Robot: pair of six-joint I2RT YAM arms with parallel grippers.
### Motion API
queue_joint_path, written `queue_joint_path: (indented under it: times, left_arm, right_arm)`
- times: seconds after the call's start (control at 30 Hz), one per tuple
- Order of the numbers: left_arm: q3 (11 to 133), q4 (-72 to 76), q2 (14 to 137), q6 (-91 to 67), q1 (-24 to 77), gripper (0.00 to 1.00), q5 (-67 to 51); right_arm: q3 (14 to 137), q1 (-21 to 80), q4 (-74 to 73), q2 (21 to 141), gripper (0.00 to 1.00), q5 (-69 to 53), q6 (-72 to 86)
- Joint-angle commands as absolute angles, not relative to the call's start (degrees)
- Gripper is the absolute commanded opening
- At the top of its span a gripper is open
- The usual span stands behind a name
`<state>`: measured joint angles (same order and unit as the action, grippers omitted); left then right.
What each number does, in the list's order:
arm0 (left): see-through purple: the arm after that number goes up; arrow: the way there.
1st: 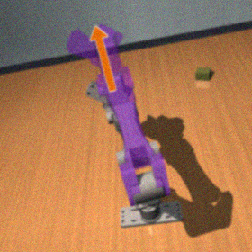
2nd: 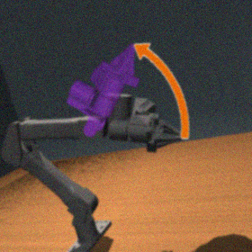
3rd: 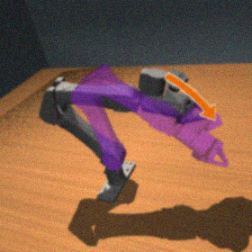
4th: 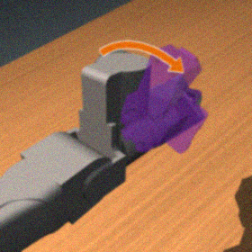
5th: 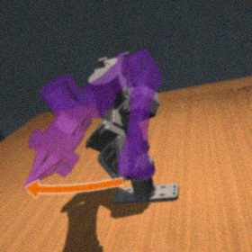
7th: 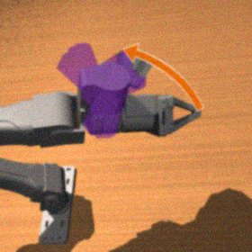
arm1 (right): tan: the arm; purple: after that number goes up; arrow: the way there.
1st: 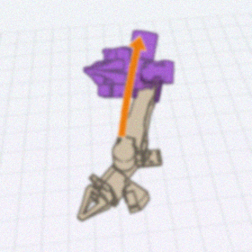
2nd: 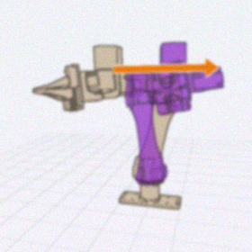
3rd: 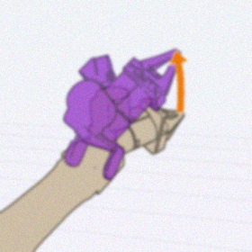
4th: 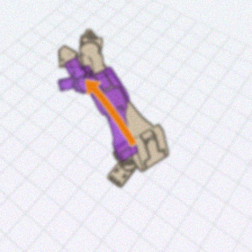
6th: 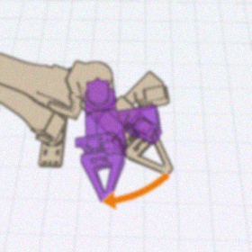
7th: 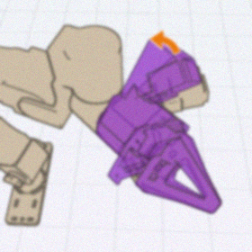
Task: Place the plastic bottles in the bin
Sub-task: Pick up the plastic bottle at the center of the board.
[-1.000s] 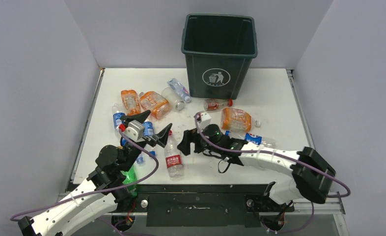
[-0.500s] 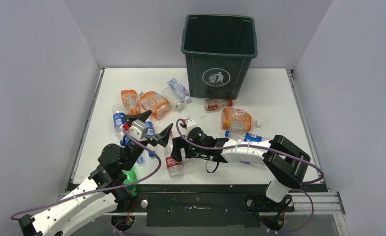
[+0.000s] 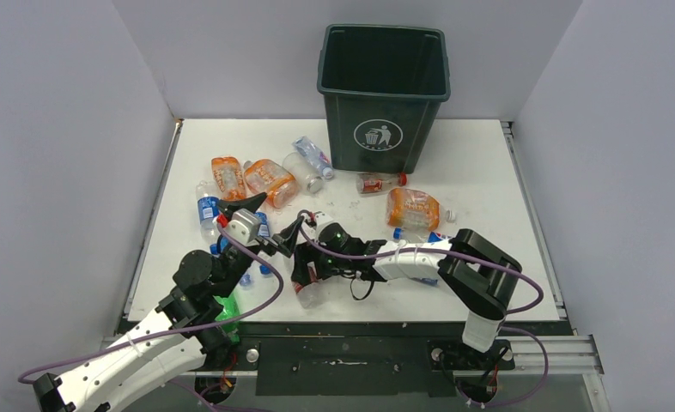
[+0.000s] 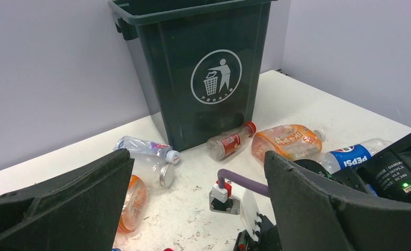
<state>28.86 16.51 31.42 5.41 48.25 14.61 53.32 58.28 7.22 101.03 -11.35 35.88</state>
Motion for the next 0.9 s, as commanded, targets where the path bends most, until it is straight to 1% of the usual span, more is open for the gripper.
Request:
queue_joint_path:
  times: [0.0,0.03,0.13,0.2,0.3,0.37,0.4,0.47,0.6,0.7,0.87]
  left_arm:
    - [29.27,18.52,31.11,6.1,47.92,0.96,13.98]
    - [29.27,18.54,31.11,6.15,47.97,0.96,13.91]
    - [29.27,18.52,30.98,6.15,47.91,0.96,13.72]
    - [29.27,18.54,30.89,6.15,47.98,0.96,13.71]
    - [29.18,18.56,30.71,6.11,47.91,0.96,13.71]
    - [29.18,18.65,30.76,6.02,47.95,0.96,13.71]
    - [29.16,18.73,30.75,5.94,47.97,0.96,13.71]
    - [29.18,18.87,30.8,5.42,47.91,0.96,13.86]
    - [29.9,19.2,31.24,0.8,47.9,0.96,14.15]
    - [33.51,18.0,33.54,-8.59,47.75,0.96,13.83]
    - [42.64,10.95,40.44,-24.12,46.94,0.96,6.31]
  right_arm:
    - [55.07,58.88,6.84,102.8,0.9,-12.38,34.89]
    - [55.17,58.83,6.82,103.16,0.91,-12.7,34.75]
    - [54.86,58.86,8.05,103.97,1.0,-13.96,34.95]
    - [54.58,58.83,8.73,104.15,0.89,-14.22,35.13]
    - [53.31,58.82,9.71,102.7,0.68,-13.71,35.22]
    - [52.52,58.75,9.71,101.17,0.56,-12.87,34.8]
    - [52.03,58.65,9.53,100.04,0.51,-12.16,34.54]
    - [50.34,58.57,9.72,96.57,0.45,-9.88,33.65]
    - [42.16,58.82,15.81,83.29,0.42,-3.16,30.06]
    - [33.9,59.39,23.21,70.6,0.42,1.36,26.35]
    - [23.38,59.78,32.24,54.01,0.42,4.73,22.28]
